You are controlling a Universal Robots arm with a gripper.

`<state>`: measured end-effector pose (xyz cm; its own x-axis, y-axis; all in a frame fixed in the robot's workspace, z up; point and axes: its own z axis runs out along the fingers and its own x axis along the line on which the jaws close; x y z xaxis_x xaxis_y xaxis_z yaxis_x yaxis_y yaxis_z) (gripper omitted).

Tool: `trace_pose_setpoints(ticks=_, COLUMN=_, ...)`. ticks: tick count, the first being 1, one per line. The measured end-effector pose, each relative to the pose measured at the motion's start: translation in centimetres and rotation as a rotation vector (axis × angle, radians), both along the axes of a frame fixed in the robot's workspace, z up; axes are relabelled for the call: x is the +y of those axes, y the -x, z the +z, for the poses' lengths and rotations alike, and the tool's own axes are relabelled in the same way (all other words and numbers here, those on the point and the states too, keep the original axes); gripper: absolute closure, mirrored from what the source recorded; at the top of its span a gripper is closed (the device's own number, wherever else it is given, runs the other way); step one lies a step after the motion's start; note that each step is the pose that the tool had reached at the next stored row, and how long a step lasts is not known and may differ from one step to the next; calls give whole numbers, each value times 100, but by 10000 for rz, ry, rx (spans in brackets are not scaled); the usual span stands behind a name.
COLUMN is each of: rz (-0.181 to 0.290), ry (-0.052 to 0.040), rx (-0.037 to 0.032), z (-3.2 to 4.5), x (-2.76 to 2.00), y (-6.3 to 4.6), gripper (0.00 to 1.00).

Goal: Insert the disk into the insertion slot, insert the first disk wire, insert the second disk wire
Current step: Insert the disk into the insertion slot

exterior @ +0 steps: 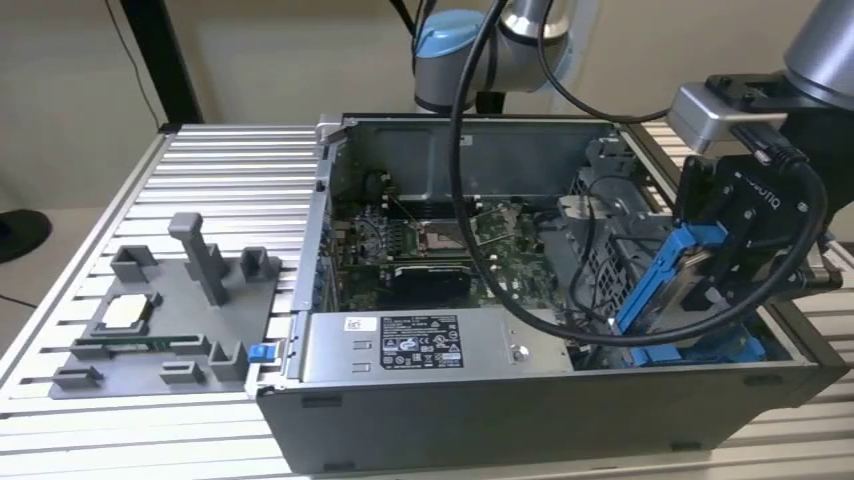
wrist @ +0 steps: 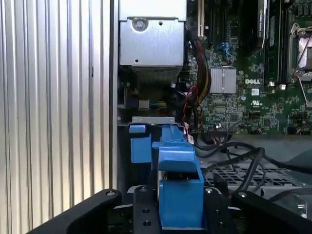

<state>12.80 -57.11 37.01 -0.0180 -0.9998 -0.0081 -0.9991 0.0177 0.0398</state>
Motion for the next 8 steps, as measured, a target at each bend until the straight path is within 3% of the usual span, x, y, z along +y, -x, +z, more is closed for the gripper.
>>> trace_pose_setpoints(ticks=7, rz=0, ry=-1, rx=-1, z=-26, x=0, y=0, gripper=100)
trace_pose_setpoints(ticks=8, rz=1, ry=1, rx=-2, z=-26, x=0, y=0, gripper=0)
